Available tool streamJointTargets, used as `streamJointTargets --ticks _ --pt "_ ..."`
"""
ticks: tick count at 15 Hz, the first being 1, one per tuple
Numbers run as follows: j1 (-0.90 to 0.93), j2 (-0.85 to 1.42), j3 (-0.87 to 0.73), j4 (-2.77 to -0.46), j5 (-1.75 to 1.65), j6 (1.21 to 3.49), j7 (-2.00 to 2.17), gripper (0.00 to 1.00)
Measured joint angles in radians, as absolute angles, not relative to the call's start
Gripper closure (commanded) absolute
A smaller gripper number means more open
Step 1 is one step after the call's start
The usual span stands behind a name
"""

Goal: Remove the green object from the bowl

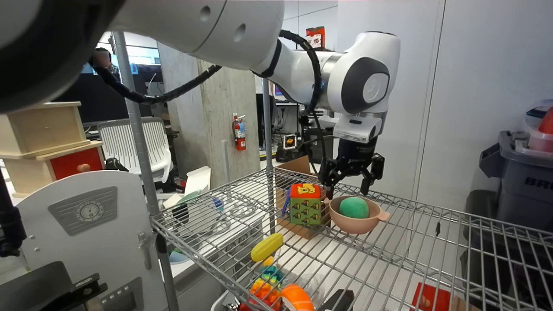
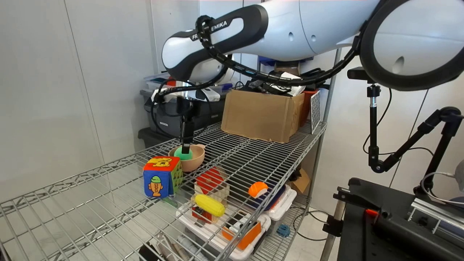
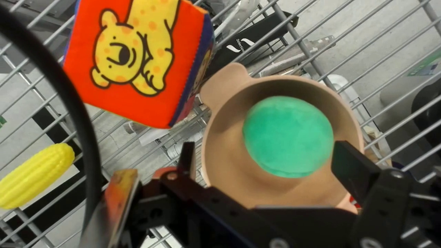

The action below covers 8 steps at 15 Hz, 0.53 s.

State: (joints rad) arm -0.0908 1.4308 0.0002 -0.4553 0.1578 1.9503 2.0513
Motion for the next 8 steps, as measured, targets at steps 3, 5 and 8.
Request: streamJointTargets --ticks 3,5,8 --pt "-0.093 1.439 0.001 -0.455 0.159 1.95 2.057 0.0" --pt "-0.095 1.444 0.001 -0.456 0.16 1.95 2.065 0.0" --pt "-0.097 1.451 0.001 -0.456 0.16 1.95 2.075 0.0"
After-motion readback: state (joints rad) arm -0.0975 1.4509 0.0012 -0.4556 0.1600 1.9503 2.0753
